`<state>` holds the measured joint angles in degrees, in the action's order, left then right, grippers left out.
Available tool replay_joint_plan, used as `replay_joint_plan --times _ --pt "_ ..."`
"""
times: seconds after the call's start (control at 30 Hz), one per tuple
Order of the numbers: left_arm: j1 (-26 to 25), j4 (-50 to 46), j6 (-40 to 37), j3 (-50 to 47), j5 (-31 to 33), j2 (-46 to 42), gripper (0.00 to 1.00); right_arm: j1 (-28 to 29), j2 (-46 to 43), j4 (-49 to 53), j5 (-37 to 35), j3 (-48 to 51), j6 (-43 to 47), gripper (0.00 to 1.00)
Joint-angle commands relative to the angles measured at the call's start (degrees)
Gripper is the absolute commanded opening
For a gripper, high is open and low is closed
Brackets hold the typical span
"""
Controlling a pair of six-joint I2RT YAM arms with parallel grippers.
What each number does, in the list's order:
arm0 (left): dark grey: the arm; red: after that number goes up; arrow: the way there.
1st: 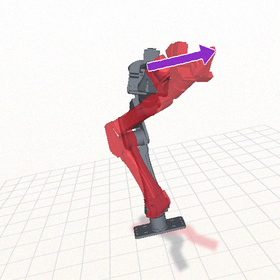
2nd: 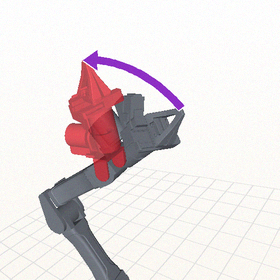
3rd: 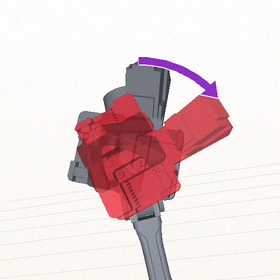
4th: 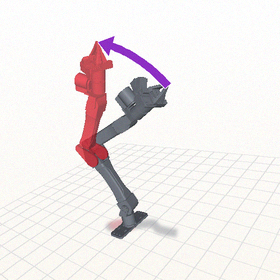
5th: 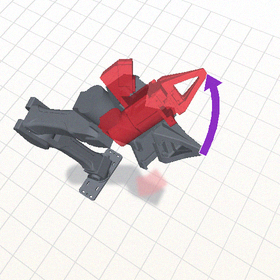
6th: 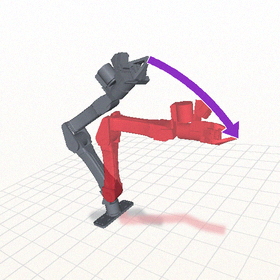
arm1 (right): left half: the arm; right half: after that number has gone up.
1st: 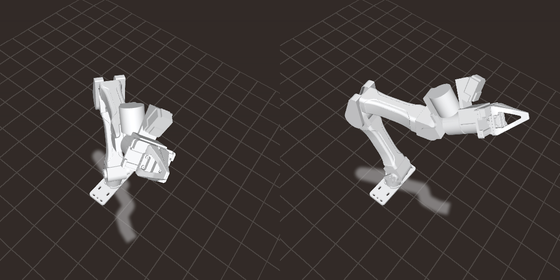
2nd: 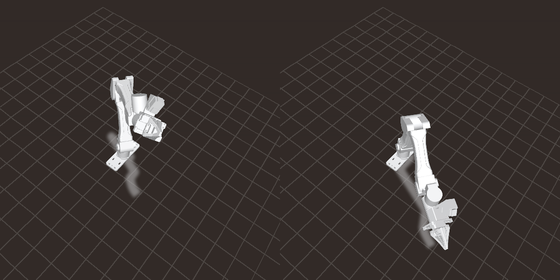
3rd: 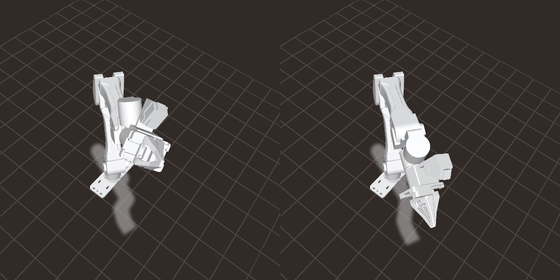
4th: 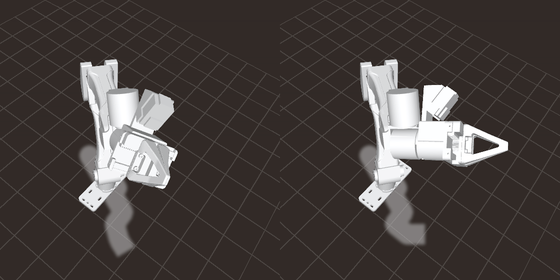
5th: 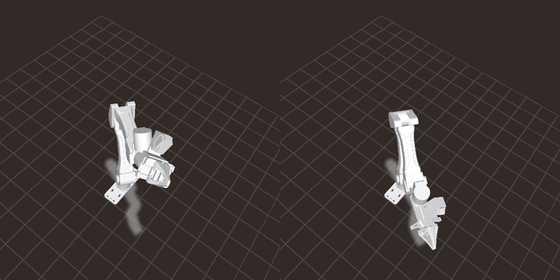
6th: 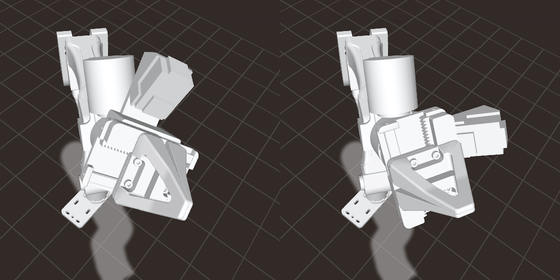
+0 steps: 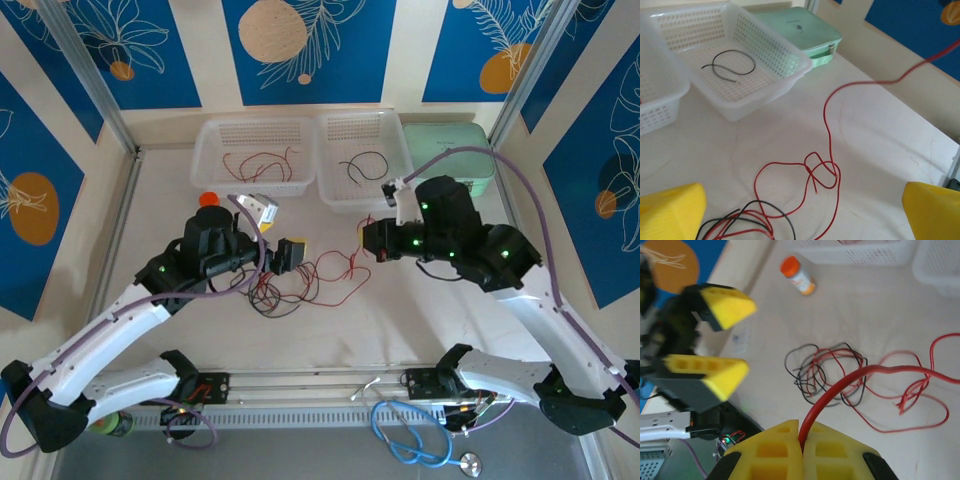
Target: Untangle the cables
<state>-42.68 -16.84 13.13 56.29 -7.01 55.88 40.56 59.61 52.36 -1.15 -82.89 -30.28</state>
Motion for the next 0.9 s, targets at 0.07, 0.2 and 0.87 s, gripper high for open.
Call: replay_joint_plan --times 0.07,0.2,0.87 --pt "-2.85 4.02 -5.02 0.62 -3.36 0.27 1.0 -1.42 2.58 3.74 8.3 -8.03 8.59 0.0" --pt "-4.64 4.69 -7.56 2.59 -3.37 1.88 1.0 -2.56 4.32 5.47 15.0 -13.26 11.8 0.0" --pt "-7.63 17.23 -17.85 12.34 -20.85 17.4 1.0 -8.23 6.64 5.04 38.76 -23.64 13.58 0.0"
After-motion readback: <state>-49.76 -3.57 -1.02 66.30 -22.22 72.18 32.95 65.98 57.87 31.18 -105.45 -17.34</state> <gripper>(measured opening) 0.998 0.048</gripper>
